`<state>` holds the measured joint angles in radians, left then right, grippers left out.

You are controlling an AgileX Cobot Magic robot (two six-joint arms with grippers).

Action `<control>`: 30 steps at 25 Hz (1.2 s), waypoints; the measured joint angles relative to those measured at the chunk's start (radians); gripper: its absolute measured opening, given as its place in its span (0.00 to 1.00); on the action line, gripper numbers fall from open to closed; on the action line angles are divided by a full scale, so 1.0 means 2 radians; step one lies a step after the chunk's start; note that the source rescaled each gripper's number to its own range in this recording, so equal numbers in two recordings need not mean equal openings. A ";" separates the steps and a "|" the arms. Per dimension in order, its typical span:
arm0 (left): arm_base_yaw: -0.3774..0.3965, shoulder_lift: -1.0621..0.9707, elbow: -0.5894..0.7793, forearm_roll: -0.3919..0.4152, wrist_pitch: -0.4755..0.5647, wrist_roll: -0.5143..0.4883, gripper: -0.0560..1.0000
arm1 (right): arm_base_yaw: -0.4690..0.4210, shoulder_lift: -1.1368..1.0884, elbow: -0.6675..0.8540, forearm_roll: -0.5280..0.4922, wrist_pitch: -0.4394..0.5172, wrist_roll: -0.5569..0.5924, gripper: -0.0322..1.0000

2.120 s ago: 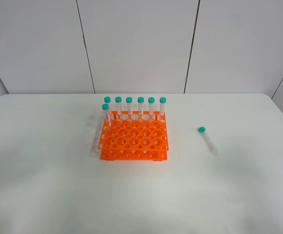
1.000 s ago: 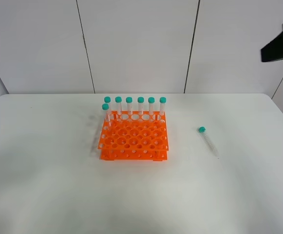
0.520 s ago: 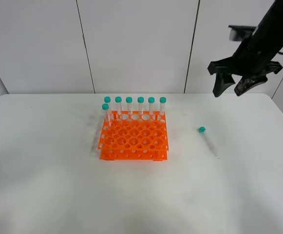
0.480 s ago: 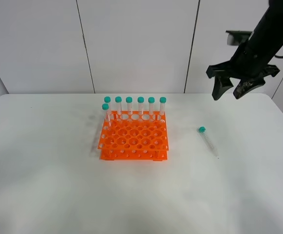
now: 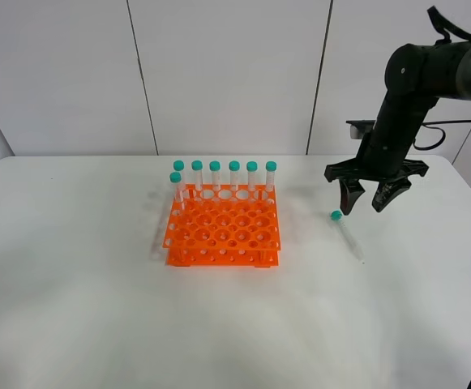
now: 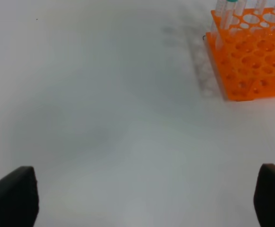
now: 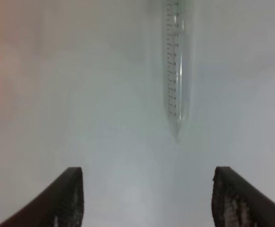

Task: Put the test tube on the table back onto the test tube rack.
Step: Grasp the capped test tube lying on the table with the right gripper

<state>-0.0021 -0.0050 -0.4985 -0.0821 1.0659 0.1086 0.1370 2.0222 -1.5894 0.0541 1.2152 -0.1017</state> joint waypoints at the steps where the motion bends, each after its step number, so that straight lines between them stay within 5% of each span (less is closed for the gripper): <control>1: 0.000 0.000 0.000 0.000 0.000 0.000 1.00 | 0.000 0.007 0.000 0.000 -0.001 0.000 0.81; 10: 0.000 0.000 0.000 0.000 0.000 0.000 1.00 | 0.000 0.049 0.000 -0.016 -0.050 0.000 0.81; 30: 0.000 0.000 0.000 0.000 0.000 0.000 1.00 | 0.000 0.105 0.000 -0.046 -0.080 0.034 0.81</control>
<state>-0.0021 -0.0050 -0.4985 -0.0821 1.0659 0.1086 0.1370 2.2320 -1.5887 -0.0375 1.0548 -0.0343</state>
